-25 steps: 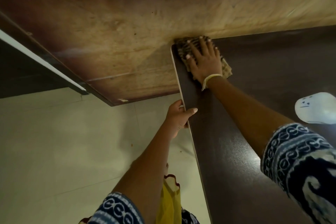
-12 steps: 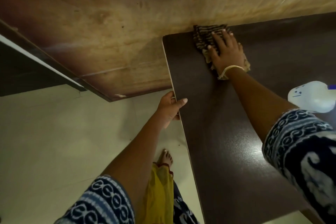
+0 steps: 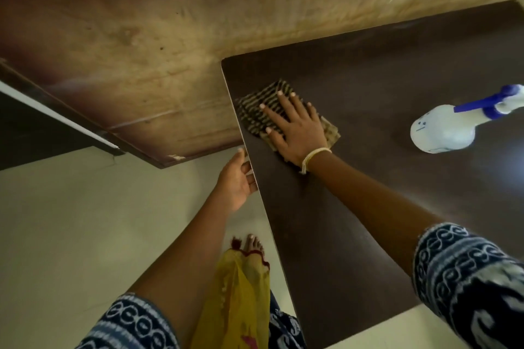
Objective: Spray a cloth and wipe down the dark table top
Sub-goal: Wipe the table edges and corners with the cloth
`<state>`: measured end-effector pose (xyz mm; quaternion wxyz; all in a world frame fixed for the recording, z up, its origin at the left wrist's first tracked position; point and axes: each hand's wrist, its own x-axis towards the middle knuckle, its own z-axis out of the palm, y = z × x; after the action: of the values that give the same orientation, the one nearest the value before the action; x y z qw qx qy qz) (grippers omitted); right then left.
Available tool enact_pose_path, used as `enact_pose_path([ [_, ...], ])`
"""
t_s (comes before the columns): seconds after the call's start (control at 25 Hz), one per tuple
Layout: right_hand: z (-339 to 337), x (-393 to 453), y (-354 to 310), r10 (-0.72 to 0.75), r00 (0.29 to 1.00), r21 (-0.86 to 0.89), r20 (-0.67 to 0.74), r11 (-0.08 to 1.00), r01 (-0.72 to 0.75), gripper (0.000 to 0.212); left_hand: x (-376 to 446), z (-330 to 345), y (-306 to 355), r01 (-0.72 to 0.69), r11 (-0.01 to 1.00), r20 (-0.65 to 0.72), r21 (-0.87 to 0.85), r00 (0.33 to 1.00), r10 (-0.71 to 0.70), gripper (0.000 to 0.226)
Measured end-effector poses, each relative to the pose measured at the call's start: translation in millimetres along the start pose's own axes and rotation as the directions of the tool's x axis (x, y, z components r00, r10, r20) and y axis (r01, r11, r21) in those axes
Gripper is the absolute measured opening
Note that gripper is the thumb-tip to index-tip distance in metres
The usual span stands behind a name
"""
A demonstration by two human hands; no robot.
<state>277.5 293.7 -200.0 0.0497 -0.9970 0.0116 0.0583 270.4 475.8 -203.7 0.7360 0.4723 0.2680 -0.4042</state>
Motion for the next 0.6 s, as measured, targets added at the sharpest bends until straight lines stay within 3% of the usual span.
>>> enact_pose_path([
  [0.08,6.7,-37.9,-12.5,-0.15,0.987,-0.026,0.049,0.988,0.152,0.056,-6.6,-2.5,-9.1,0.033,0.993,-0.038,-0.111,0.999,-0.037,0.04],
  [0.2,14.4,-95.5,-19.4,-0.214,0.974,-0.045,0.079,0.975,0.218,0.057,-25.7,-3.1,-21.5,0.07,0.994,-0.068,-0.084,0.995,-0.075,0.049],
  [0.32,20.7,-143.2,-32.6,-0.119,0.992,-0.015,0.052,0.993,0.12,0.057,-53.2,-7.0,-45.9,0.12,0.992,-0.071,0.041,0.991,-0.117,0.043],
  [0.48,24.7,-190.1,-50.5,0.051,0.998,0.029,0.036,0.998,-0.052,0.057,-87.8,-12.8,-78.3,0.061,0.991,-0.012,0.123,0.998,-0.06,0.031],
  [0.6,33.7,-232.1,-67.8,0.26,0.965,0.089,0.021,0.961,-0.26,0.056,-116.9,-19.2,-111.7,0.086,0.966,0.014,0.244,0.996,-0.092,0.021],
])
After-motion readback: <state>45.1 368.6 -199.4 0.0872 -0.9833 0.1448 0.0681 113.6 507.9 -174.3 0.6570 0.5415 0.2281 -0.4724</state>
